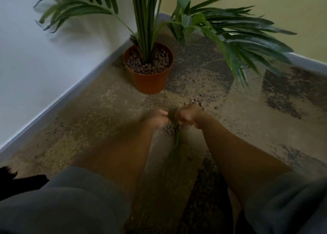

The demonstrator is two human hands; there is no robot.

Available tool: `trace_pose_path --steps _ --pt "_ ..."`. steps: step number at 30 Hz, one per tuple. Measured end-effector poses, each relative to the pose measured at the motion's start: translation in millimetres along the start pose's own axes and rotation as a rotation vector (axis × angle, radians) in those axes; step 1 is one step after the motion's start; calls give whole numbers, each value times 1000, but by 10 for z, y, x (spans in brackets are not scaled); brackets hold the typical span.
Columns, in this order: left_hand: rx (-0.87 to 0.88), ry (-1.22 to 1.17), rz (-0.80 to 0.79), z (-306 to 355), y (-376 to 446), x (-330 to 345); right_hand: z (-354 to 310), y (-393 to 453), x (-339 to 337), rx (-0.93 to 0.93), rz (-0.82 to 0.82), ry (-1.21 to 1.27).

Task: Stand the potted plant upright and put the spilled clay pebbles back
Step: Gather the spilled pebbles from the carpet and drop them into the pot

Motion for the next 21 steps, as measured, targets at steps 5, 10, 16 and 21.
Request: trace_pose_path --steps 5,10,16,21 --pt "35 272 -79 -94 -37 193 89 -78 49 -365 277 -869" --pt "113 418 -18 -37 -76 245 148 -33 192 -503 315 -992" --pt "177 298 -3 -53 -102 285 219 -2 260 -576 312 -941" --pt "213 297 -12 -61 -102 263 234 9 235 -566 200 -857"
Point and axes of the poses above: each hand's wrist, its own y-axis towards the middle knuckle, its own x-axis out of the palm, z = x × y, the point moved 7 cm from there along y, towards the middle knuckle, and after that the axes turned 11 degrees about x, right-handed, at the moved point
